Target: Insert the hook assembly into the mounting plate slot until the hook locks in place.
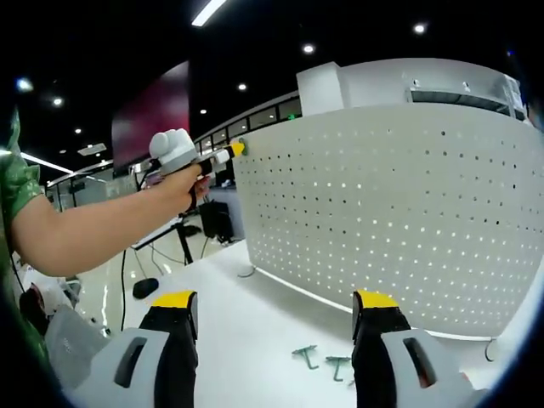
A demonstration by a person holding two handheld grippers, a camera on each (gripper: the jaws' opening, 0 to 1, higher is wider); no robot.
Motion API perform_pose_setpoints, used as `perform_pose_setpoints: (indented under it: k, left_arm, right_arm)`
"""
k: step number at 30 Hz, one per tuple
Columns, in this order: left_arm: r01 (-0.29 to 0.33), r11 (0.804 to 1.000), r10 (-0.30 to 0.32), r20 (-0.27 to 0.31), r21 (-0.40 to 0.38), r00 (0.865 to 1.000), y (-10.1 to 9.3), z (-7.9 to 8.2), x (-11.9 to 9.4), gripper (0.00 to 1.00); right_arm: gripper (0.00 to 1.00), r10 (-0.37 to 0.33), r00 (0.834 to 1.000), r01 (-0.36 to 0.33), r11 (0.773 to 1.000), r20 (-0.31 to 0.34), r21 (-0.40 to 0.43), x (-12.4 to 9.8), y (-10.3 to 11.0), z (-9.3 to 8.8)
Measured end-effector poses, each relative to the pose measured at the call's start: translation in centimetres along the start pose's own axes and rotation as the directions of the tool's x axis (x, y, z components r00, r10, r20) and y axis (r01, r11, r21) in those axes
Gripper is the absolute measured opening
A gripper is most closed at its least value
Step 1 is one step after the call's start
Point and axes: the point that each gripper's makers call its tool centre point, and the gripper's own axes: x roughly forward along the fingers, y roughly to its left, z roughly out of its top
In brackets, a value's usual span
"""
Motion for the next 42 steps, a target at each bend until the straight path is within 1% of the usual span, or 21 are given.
perform_pose_setpoints:
  k: [12, 16, 19, 25, 38, 42]
  left_arm:
    - [-0.006, 1.0, 0.007, 0.017, -0.021, 1.0, 0.0, 0.0, -0.7, 0.03]
    - [-0.009, 1.0, 0.009, 0.01, -0.016, 1.0, 0.0, 0.0, -0.7, 0.03]
    - [-0.013, 0.999, 0.013, 0.02, -0.036, 1.0, 0.2, 0.3, -0.9, 0.03]
    - [-0.017, 0.999, 0.018, 0.006, -0.038, 1.0, 0.4, -0.2, -1.0, 0.03]
    - [-0.012, 1.0, 0.012, -0.02, -0.022, 1.0, 0.0, -1.4, -0.8, 0.03]
    - [-0.009, 1.0, 0.009, -0.021, -0.017, 1.0, -0.2, -1.5, -0.9, 0.03]
  right_arm:
    - [0.75, 0.001, 1.0, -0.001, 1.0, -0.009, -0.002, 0.2, 0.1, -0.2]
    - [0.75, 0.001, 1.0, -0.001, 1.0, -0.01, -0.003, 0.2, 0.1, -0.3]
    - [0.74, 0.001, 1.0, -0.001, 1.0, -0.015, -0.003, 0.2, 0.1, -0.4]
    - [0.74, 0.002, 1.0, -0.002, 1.0, -0.019, -0.002, 0.3, 0.2, -0.6]
    - [0.74, 0.001, 1.0, -0.001, 1.0, -0.029, 0.001, 0.4, -0.1, -0.8]
    - [0.74, 0.004, 0.999, -0.004, 1.0, -0.032, 0.001, 0.4, 0.0, -1.0]
